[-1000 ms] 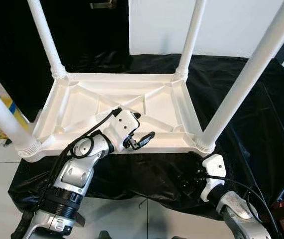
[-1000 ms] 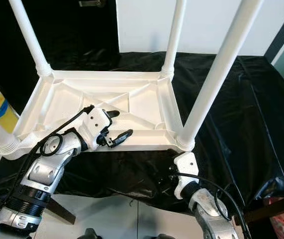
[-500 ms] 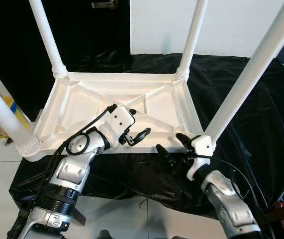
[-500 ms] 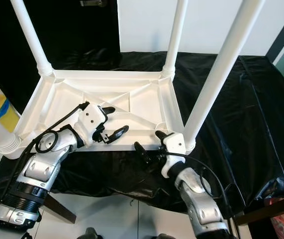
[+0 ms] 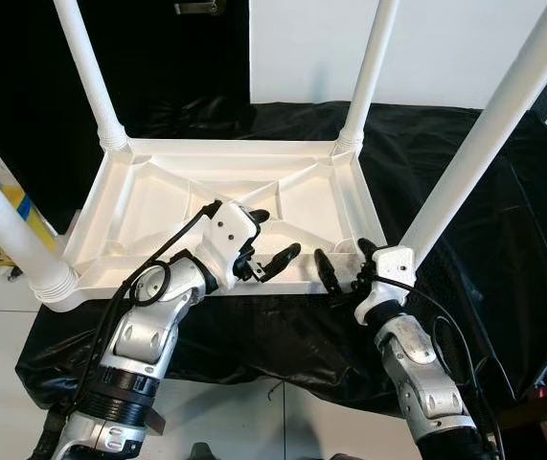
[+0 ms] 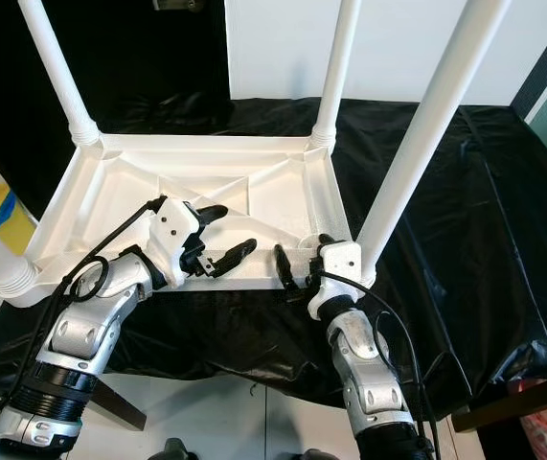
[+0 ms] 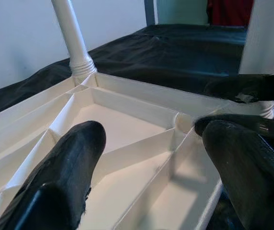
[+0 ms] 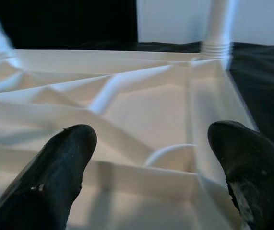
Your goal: Building children table
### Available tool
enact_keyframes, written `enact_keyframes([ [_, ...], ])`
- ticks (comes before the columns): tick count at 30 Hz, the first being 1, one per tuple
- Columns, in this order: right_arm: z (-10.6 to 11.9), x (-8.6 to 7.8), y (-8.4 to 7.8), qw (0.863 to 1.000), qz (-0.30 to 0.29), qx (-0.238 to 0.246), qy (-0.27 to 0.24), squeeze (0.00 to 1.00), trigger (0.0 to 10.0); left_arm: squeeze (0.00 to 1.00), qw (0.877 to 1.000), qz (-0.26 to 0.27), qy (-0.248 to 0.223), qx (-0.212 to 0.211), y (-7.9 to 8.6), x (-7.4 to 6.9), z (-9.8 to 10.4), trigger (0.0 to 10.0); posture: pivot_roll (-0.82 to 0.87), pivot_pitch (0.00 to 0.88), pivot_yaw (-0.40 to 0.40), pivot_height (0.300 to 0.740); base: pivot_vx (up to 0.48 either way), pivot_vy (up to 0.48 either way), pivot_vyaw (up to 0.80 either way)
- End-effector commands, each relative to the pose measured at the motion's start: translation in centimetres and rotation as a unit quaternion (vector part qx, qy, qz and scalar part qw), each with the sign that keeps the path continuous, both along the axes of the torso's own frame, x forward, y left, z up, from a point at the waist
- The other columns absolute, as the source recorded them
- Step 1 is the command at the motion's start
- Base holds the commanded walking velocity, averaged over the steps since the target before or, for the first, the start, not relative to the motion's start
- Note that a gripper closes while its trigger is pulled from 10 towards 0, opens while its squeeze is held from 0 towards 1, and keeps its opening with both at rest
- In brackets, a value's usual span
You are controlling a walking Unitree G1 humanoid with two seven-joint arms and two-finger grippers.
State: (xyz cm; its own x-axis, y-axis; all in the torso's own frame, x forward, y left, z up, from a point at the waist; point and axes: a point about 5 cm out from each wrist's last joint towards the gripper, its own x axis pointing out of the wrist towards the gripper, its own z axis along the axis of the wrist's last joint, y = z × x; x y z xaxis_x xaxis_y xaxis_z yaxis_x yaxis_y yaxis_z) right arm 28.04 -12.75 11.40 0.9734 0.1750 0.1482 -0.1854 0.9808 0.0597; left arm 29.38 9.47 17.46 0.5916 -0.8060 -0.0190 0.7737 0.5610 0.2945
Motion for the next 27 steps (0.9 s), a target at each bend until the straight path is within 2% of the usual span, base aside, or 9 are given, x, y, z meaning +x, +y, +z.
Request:
enact_keyframes([
  [1, -0.4, 0.0, -1.5, 0.999, -0.044, -0.005, 0.006, 0.0, 10.0, 0.0, 1.0, 0.008, 0.009, -0.007, -0.4, -0.3, -0.3, 10.0, 0.04, 0.056, -0.057, 0.74, 0.0, 0.0, 0.0],
  [4, -0.5, 0.0, -1.8, 0.999, -0.05, -0.005, 0.006, 0.0, 10.0, 0.0, 1.0, 0.007, 0.01, -0.009, -0.5, -0.3, -0.3, 10.0, 0.04, 0.056, -0.057, 0.74, 0.0, 0.0, 0.0],
  [6, -0.5, 0.2, -3.2, 0.997, -0.077, -0.012, 0.006, 0.0, 10.0, 0.0, 1.0, -0.001, 0.017, -0.017, -1.2, -0.9, -0.4, 10.0, 0.04, 0.052, -0.061, 0.74, 0.0, 0.0, 0.0],
  [7, -0.5, 0.2, -3.2, 0.997, -0.077, -0.012, 0.006, 0.0, 10.0, 0.0, 1.0, -0.001, 0.017, -0.017, -1.2, -0.9, -0.4, 10.0, 0.04, 0.052, -0.061, 0.74, 0.0, 0.0, 0.0],
  [8, -0.6, 0.4, -4.5, 0.995, -0.097, -0.022, 0.006, 0.0, 10.0, 0.0, 0.999, -0.011, 0.024, -0.025, -1.9, -1.5, -0.7, 10.0, 0.04, 0.051, -0.063, 0.74, 0.0, 0.0, 0.0],
  [14, -0.5, 0.8, -6.3, 0.992, -0.121, -0.036, 0.006, 0.0, 10.0, 0.0, 0.999, -0.02, 0.037, -0.028, -2.6, -2.4, -1.3, 10.0, 0.04, 0.051, -0.064, 0.74, 0.0, 0.0, 0.0],
  [16, -0.5, 0.9, -6.6, 0.991, -0.126, -0.039, 0.005, 0.0, 10.0, 0.0, 0.999, -0.021, 0.04, -0.028, -2.6, -2.6, -1.5, 10.0, 0.04, 0.051, -0.064, 0.74, 0.0, 0.0, 0.0],
  [24, -0.1, 1.4, -10.2, 0.983, -0.176, -0.058, 0.002, 0.0, 10.0, 0.0, 0.998, -0.013, 0.061, -0.026, -1.9, -3.7, -2.3, 10.0, 0.05, 0.052, -0.063, 0.74, 0.0, 0.0, 0.0],
  [27, -0.1, 1.4, -10.4, 0.982, -0.179, -0.059, 0.002, 0.0, 10.0, 0.0, 0.998, -0.012, 0.063, -0.025, -1.9, -3.8, -2.3, 10.0, 0.05, 0.052, -0.063, 0.74, 0.0, 0.0, 0.0],
])
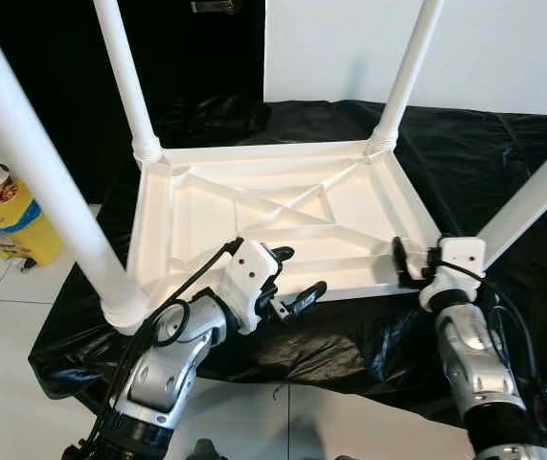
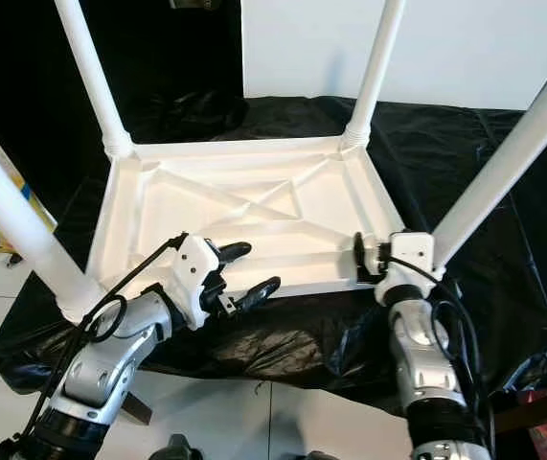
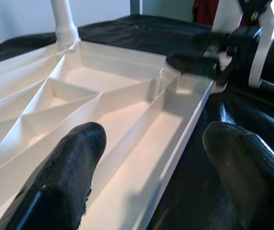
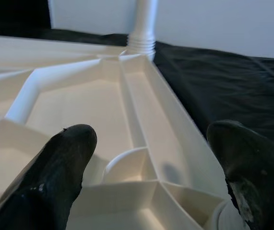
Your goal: Building children table
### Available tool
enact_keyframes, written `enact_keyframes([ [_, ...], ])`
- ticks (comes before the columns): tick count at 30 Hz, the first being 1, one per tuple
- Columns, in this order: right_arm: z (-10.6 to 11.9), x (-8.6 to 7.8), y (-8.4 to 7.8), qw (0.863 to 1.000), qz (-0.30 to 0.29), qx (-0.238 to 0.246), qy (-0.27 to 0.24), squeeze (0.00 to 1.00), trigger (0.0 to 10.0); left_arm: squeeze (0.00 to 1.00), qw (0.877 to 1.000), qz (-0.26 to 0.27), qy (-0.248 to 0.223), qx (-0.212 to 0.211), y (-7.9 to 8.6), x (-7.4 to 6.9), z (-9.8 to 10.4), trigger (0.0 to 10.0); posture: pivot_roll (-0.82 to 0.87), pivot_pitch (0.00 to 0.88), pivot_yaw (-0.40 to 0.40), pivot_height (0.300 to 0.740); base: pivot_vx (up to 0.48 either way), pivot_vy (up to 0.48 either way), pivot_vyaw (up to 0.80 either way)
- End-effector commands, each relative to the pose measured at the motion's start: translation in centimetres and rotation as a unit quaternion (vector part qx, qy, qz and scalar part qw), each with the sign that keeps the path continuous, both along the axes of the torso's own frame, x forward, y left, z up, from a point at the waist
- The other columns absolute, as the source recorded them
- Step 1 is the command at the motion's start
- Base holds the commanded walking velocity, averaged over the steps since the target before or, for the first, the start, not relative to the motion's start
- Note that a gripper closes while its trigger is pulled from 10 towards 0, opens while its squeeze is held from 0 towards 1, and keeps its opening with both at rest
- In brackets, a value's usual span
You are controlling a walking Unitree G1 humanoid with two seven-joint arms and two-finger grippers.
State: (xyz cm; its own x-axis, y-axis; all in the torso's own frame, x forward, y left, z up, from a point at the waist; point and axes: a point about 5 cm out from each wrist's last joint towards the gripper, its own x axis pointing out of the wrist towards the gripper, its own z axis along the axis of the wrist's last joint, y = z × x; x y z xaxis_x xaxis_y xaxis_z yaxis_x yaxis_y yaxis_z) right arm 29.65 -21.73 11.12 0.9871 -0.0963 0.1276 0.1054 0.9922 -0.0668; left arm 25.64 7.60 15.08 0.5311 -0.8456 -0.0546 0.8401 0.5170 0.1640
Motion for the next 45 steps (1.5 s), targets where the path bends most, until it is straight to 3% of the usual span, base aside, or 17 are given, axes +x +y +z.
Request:
enact_keyframes([
  [1, 0.4, -0.2, -2.6, 0.999, -0.052, -0.001, -0.011, 0.0, 10.0, 0.0, 1.0, 0.025, 0.003, 0.014, 0.4, -0.5, -0.3, 10.0, 0.05, 0.054, -0.06, 0.74, 0.0, 0.0, 0.0],
  [4, 0.4, -0.2, -2.6, 0.999, -0.052, -0.001, -0.011, 0.0, 10.0, 0.0, 1.0, 0.025, 0.003, 0.014, 0.4, -0.5, -0.3, 10.0, 0.05, 0.054, -0.06, 0.74, 0.0, 0.0, 0.0],
  [6, 0.6, -0.2, -3.8, 0.998, -0.069, -0.004, -0.014, 0.0, 10.0, 0.0, 0.999, 0.033, 0.009, 0.015, 1.0, -0.7, -0.4, 10.0, 0.05, 0.058, -0.06, 0.74, 0.0, 0.0, 0.0],
  [12, 0.7, -0.4, -4.8, 0.996, -0.084, -0.009, -0.014, 0.0, 10.0, 0.0, 0.999, 0.036, 0.009, 0.024, 1.9, -0.9, -0.4, 10.0, 0.06, 0.06, -0.06, 0.74, 0.0, 0.0, 0.0],
  [13, 0.8, -0.4, -5.6, 0.995, -0.095, -0.014, -0.014, 0.0, 10.0, 0.0, 0.998, 0.036, -0.003, 0.05, 3.3, -0.1, -0.3, 10.0, 0.06, 0.064, -0.071, 0.74, 0.0, 0.0, 0.0],
  [15, 0.9, -0.3, -6.0, 0.995, -0.101, -0.016, -0.015, 0.0, 10.0, 0.0, 0.996, 0.042, -0.023, 0.074, 4.5, 1.5, 0.1, 10.0, 0.06, 0.066, -0.073, 0.74, 0.0, 0.0, 0.0],
  [19, 0.9, -0.3, -6.1, 0.995, -0.102, -0.017, -0.015, 0.0, 10.0, 0.0, 0.996, 0.044, -0.027, 0.079, 4.7, 1.8, 0.2, 10.0, 0.06, 0.066, -0.073, 0.74, 0.0, 0.0, 0.0],
  [20, 1.0, -0.3, -6.4, 0.993, -0.112, -0.019, -0.018, 0.0, 10.0, 0.0, 0.995, 0.041, -0.042, 0.083, 4.7, 3.5, 1.0, 10.0, 0.06, 0.068, -0.073, 0.74, 0.0, 0.0, 0.0],
  [22, 1.0, -0.3, -6.6, 0.993, -0.116, -0.019, -0.019, 0.0, 10.0, 0.0, 0.994, 0.038, -0.049, 0.085, 4.6, 4.1, 1.3, 10.0, 0.06, 0.068, -0.073, 0.74, 0.0, 0.0, 0.0],
  [28, 1.0, -0.4, -6.7, 0.992, -0.12, -0.02, -0.02, 0.0, 10.0, 0.0, 0.994, 0.029, -0.058, 0.085, 4.0, 4.7, 2.0, 10.0, 0.04, 0.075, -0.059, 0.74, 0.0, 0.0, 0.0],
  [33, 1.1, -0.5, -6.2, 0.994, -0.105, -0.023, -0.025, 0.0, 10.0, 0.0, 0.996, 0.017, -0.058, 0.072, 3.4, 4.3, 2.4, 10.0, 0.03, 0.082, -0.049, 0.74, 0.0, 0.0, 0.0],
  [38, 0.6, 0.1, -2.0, 0.999, -0.034, -0.031, -0.024, 0.0, 10.0, 0.0, 1.0, 0.01, 0.0, 0.012, 3.8, 0.3, 1.8, 10.0, 0.05, 0.09, -0.056, 0.74, 0.0, 0.0, 0.0],
  [40, 0.6, 0.1, -2.0, 0.999, -0.034, -0.031, -0.024, 0.0, 10.0, 0.0, 1.0, 0.01, 0.0, 0.012, 3.8, 0.3, 1.8, 10.0, 0.05, 0.09, -0.056, 0.74, 0.0, 0.0, 0.0],
  [42, 0.1, 0.5, -0.5, 0.999, -0.013, -0.026, -0.012, 0.0, 10.0, 0.0, 1.0, 0.014, 0.025, -0.003, 4.4, -1.3, 1.3, 10.0, 0.07, 0.092, -0.072, 0.74, 0.0, 0.0, 0.0],
  [45, -0.3, 0.9, 0.7, 1.0, 0.011, -0.022, -0.003, 0.0, 10.0, 0.0, 0.999, 0.021, 0.041, -0.013, 5.0, -2.5, 1.0, 10.0, 0.08, 0.093, -0.086, 0.74, 0.0, 0.0, 0.0],
])
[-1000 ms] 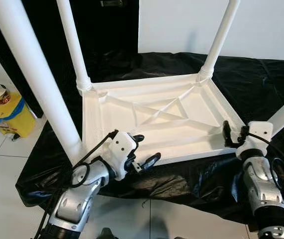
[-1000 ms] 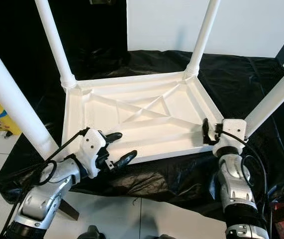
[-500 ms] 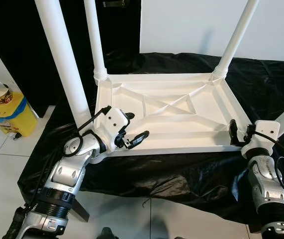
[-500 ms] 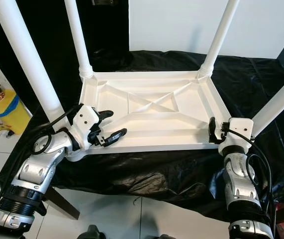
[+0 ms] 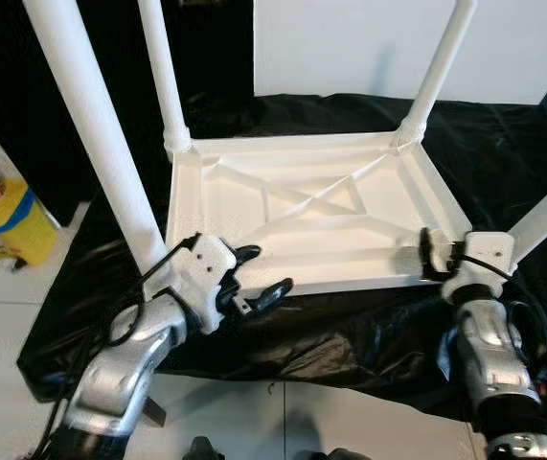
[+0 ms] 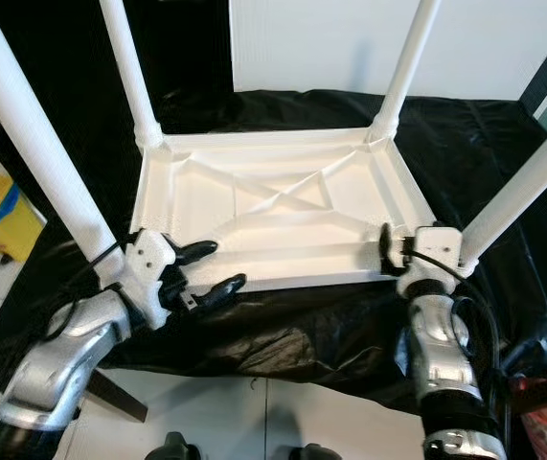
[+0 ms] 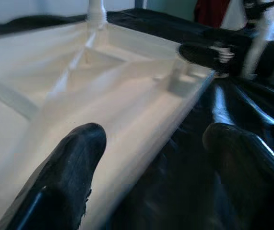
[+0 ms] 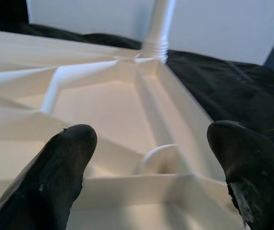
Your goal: Building children table
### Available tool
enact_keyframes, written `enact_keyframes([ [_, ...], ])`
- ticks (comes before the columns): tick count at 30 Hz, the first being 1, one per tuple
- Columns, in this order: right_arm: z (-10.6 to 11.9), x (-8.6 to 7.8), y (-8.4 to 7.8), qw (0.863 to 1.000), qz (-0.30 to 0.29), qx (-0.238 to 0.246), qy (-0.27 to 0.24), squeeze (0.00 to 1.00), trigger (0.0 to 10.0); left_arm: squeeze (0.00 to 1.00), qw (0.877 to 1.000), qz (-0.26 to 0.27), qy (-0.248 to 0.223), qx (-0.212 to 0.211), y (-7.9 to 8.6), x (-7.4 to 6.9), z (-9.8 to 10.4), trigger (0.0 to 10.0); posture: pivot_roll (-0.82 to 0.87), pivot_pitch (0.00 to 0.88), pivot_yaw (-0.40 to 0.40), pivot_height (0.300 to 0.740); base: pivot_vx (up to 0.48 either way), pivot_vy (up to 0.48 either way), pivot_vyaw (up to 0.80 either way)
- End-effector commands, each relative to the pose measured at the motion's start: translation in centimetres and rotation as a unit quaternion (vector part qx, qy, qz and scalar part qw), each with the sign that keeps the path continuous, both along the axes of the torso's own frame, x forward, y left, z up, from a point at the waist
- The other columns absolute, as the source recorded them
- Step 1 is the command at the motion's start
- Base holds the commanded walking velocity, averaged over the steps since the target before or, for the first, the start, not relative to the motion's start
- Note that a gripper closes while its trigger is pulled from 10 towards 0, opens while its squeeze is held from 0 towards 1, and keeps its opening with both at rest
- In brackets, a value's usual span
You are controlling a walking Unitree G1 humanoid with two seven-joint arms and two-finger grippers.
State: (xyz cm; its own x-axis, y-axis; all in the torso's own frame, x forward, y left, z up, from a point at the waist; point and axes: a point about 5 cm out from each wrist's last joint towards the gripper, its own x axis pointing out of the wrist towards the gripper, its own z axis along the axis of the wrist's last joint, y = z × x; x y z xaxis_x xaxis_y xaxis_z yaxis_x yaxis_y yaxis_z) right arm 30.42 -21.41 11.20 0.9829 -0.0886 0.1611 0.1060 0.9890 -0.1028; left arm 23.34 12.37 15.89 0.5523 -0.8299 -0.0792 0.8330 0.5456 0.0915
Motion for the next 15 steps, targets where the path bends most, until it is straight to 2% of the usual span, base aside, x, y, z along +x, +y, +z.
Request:
enact_keyframes([
  [1, -0.5, 0.3, 1.0, 0.999, 0.028, -0.002, 0.017, 0.0, 10.0, 0.0, 1.0, 0.011, 0.012, -0.011, 0.8, -0.7, 0.2, 10.0, 0.1, 0.094, -0.096, 0.74, 0.0, 0.0, 0.0],
  [6, -0.9, 0.7, 2.2, 0.997, 0.067, -0.002, 0.03, 0.0, 10.0, 0.0, 0.999, 0.026, 0.028, -0.008, 2.7, -1.9, 0.5, 10.0, 0.12, 0.091, -0.112, 0.74, 0.0, 0.0, 0.0],
  [8, -0.9, 0.7, 2.2, 0.997, 0.067, -0.002, 0.03, 0.0, 10.0, 0.0, 0.999, 0.026, 0.028, -0.008, 2.7, -1.9, 0.5, 10.0, 0.12, 0.091, -0.112, 0.74, 0.0, 0.0, 0.0],
  [9, -1.2, 0.8, 3.0, 0.994, 0.096, -0.007, 0.041, 0.0, 10.0, 0.0, 0.998, 0.04, 0.042, 0.006, 4.9, -2.8, 0.7, 10.0, 0.12, 0.086, -0.118, 0.74, 0.0, 0.0, 0.0],
  [12, -1.3, 0.7, 3.3, 0.993, 0.105, -0.01, 0.045, 0.0, 10.0, 0.0, 0.998, 0.046, 0.049, 0.008, 5.6, -3.1, 1.0, 10.0, 0.12, 0.084, -0.12, 0.74, 0.0, 0.0, 0.0],
  [13, -1.4, 0.6, 3.6, 0.992, 0.117, -0.012, 0.049, 0.0, 10.0, 0.0, 0.997, 0.052, 0.056, 0.011, 7.0, -3.3, 1.1, 10.0, 0.13, 0.078, -0.119, 0.74, 0.0, 0.0, 0.0],
  [14, -1.4, 0.6, 3.6, 0.992, 0.117, -0.012, 0.049, 0.0, 10.0, 0.0, 0.997, 0.052, 0.056, 0.011, 7.0, -3.3, 1.1, 10.0, 0.13, 0.078, -0.119, 0.74, 0.0, 0.0, 0.0],
  [15, -1.6, 0.4, 3.8, 0.99, 0.127, -0.013, 0.053, 0.0, 10.0, 0.0, 0.996, 0.061, 0.061, 0.017, 8.2, -3.3, 1.3, 10.0, 0.13, 0.076, -0.117, 0.74, 0.0, 0.0, 0.0],
])
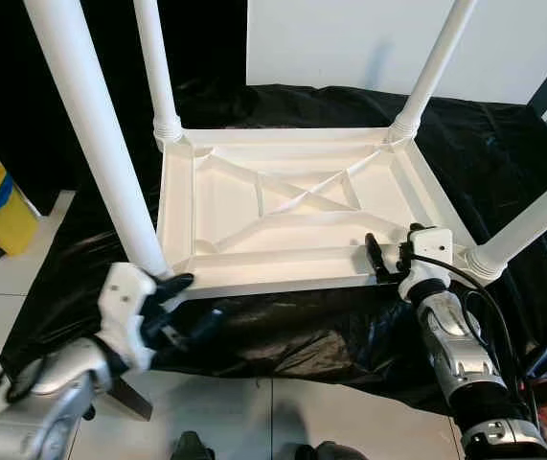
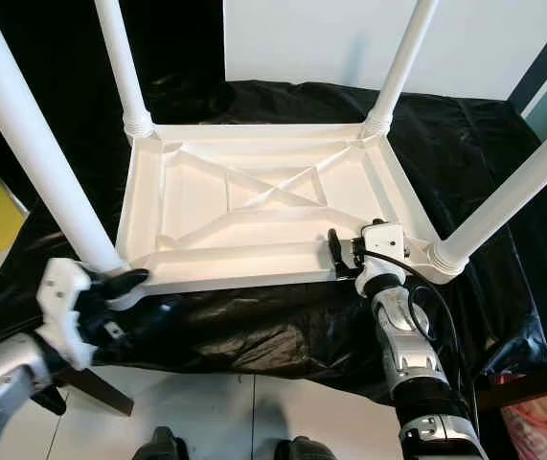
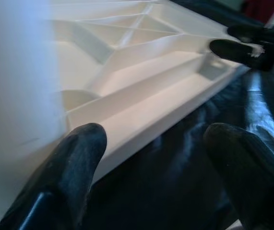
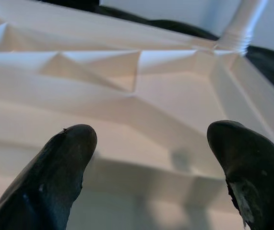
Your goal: Building children table
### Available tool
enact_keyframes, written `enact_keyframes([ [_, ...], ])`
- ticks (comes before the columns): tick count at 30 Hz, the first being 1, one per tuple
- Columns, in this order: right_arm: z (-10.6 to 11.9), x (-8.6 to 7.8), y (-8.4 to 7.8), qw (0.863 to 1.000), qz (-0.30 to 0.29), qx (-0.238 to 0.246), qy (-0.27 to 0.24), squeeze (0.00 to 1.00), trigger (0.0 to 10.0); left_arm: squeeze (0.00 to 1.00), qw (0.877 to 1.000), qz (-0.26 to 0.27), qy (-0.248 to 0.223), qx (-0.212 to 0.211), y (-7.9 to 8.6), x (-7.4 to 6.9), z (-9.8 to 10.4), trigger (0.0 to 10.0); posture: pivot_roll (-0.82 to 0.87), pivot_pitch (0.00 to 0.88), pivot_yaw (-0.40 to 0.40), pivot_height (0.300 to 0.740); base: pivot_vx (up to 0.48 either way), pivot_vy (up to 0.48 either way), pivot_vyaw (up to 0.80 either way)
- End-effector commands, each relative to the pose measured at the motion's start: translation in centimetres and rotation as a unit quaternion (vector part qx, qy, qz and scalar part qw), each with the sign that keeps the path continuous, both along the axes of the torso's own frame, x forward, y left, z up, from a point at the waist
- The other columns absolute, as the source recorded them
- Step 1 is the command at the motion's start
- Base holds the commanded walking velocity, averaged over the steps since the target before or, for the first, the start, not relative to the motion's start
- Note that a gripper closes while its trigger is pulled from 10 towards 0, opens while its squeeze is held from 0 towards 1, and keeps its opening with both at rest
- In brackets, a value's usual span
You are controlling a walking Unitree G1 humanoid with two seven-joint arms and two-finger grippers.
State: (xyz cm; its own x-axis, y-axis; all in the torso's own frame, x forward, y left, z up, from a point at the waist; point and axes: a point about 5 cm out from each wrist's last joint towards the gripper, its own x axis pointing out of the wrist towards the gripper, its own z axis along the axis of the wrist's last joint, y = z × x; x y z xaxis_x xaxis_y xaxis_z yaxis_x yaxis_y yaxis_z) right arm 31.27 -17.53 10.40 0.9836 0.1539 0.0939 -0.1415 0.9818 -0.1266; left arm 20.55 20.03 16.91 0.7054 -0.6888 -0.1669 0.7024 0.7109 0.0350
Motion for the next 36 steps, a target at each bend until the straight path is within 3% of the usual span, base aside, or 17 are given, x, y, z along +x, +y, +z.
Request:
enact_keyframes([
  [1, -1.1, -0.7, 0.1, 1.0, 0.012, -0.004, 0.022, 0.0, 10.0, 0.0, 0.999, -0.029, 0.014, 0.023, 2.3, -0.2, 0.4, 10.0, 0.13, 0.072, -0.115, 0.74, 0.0, 0.0, 0.0],
  [2, -1.1, -0.7, 0.1, 1.0, 0.012, -0.004, 0.022, 0.0, 10.0, 0.0, 0.999, -0.029, 0.014, 0.023, 2.3, -0.2, 0.4, 10.0, 0.13, 0.072, -0.115, 0.74, 0.0, 0.0, 0.0],
  [3, -1.2, -0.9, 0.2, 1.0, 0.016, -0.004, 0.024, 0.0, 10.0, 0.0, 0.999, -0.016, 0.016, 0.041, 3.4, 0.1, 0.5, 10.0, 0.13, 0.072, -0.115, 0.74, 0.0, 0.0, 0.0],
  [4, -1.2, -0.9, 0.2, 1.0, 0.016, -0.004, 0.024, 0.0, 10.0, 0.0, 0.999, -0.016, 0.016, 0.041, 3.4, 0.1, 0.5, 10.0, 0.13, 0.072, -0.115, 0.74, 0.0, 0.0, 0.0],
  [5, -1.4, -1.1, 0.2, 0.999, 0.018, -0.005, 0.027, 0.0, 10.0, 0.0, 0.998, 0.01, 0.017, 0.061, 4.8, 0.7, 0.7, 10.0, 0.12, 0.067, -0.11, 0.74, 0.0, 0.0, 0.0],
  [6, -1.4, -1.1, 0.2, 0.999, 0.018, -0.005, 0.027, 0.0, 10.0, 0.0, 0.998, 0.01, 0.017, 0.061, 4.8, 0.7, 0.7, 10.0, 0.12, 0.067, -0.11, 0.74, 0.0, 0.0, 0.0],
  [7, -1.7, -1.5, 0.3, 0.999, 0.022, -0.005, 0.03, 0.0, 10.0, 0.0, 0.994, 0.061, 0.004, 0.095, 7.2, 2.3, 1.0, 10.0, 0.12, 0.064, -0.108, 0.74, 0.0, 0.0, 0.0],
  [8, -1.8, -1.8, 0.4, 0.999, 0.024, -0.005, 0.03, 0.0, 10.0, 0.0, 0.99, 0.097, -0.012, 0.103, 8.4, 3.5, 1.4, 10.0, 0.11, 0.061, -0.1, 0.74, 0.0, 0.0, 0.0],
  [10, -1.8, -1.8, 0.4, 0.999, 0.024, -0.005, 0.03, 0.0, 10.0, 0.0, 0.99, 0.097, -0.012, 0.103, 8.4, 3.5, 1.4, 10.0, 0.11, 0.061, -0.1, 0.74, 0.0, 0.0, 0.0],
  [12, -1.9, -2.4, 0.6, 0.999, 0.023, -0.002, 0.027, 0.0, 10.0, 0.0, 0.984, 0.14, -0.042, 0.104, 9.7, 5.2, 2.4, 10.0, 0.1, 0.058, -0.096, 0.74, 0.0, 0.0, 0.0],
  [15, -1.9, -2.8, 0.6, 1.0, 0.011, 0.003, 0.022, 0.0, 10.0, 0.0, 0.979, 0.165, -0.057, 0.101, 10.2, 6.2, 2.8, 10.0, 0.09, 0.057, -0.087, 0.74, 0.0, 0.0, 0.0],
  [18, -1.9, -4.2, 0.9, 1.0, -0.019, 0.011, 0.008, 0.0, 10.0, 0.0, 0.975, 0.184, -0.078, 0.1, 10.2, 8.4, 3.4, 10.0, 0.06, 0.054, -0.069, 0.74, 0.0, 0.0, 0.0],
  [24, -1.7, -4.8, 0.4, 0.998, -0.054, 0.014, 0.0, 0.0, 10.0, 0.0, 0.979, 0.154, -0.078, 0.108, 9.8, 9.3, 3.2, 10.0, 0.04, 0.053, -0.054, 0.74, 0.0, 0.0, 0.0],
  [30, -1.6, -5.5, 0.0, 0.998, -0.069, 0.013, 0.002, 0.0, 10.0, 0.0, 0.975, 0.166, -0.084, 0.118, 10.6, 10.2, 3.1, 10.0, 0.04, 0.061, -0.05, 0.74, 0.0, 0.0, 0.0],
  [36, -2.6, -7.6, -0.1, 0.998, -0.061, 0.004, 0.025, 0.0, 10.0, 0.0, 0.951, 0.257, -0.134, 0.11, 12.1, 12.3, 4.4, 10.0, 0.04, 0.068, -0.058, 0.74, 0.0, 0.0, 0.0],
])
